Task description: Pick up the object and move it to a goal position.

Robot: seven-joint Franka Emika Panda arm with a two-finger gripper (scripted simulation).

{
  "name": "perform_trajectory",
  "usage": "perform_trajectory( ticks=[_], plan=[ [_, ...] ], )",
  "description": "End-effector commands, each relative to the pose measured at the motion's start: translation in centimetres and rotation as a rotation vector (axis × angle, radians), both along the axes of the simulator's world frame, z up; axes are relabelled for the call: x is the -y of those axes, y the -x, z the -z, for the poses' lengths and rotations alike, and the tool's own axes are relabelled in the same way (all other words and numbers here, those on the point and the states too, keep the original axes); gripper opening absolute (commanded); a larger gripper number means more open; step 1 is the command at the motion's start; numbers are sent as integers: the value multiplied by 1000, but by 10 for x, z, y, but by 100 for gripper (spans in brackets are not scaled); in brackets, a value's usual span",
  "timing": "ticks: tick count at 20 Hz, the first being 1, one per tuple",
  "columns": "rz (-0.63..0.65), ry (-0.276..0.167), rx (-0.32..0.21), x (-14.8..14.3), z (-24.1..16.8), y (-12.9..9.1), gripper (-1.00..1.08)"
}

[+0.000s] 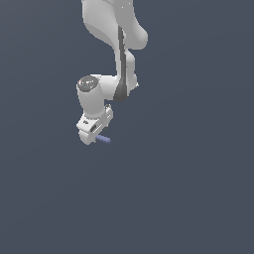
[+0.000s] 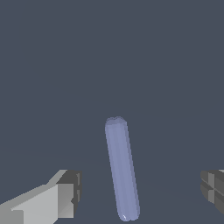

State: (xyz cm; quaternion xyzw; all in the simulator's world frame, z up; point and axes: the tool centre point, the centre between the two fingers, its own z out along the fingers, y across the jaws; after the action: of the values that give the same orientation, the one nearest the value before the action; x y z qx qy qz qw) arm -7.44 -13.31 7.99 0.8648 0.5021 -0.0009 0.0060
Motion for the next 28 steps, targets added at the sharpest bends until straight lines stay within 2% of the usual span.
perform_trajectory(
  ticks=[1, 11, 20, 28],
  plan=[
    [-45, -3, -2, 4, 5, 4, 100],
    [-144, -10, -5, 12, 15, 15, 100],
    [-149, -11, -5, 13, 21, 16, 100],
    [-152, -11, -5, 12, 53, 17, 100]
  ],
)
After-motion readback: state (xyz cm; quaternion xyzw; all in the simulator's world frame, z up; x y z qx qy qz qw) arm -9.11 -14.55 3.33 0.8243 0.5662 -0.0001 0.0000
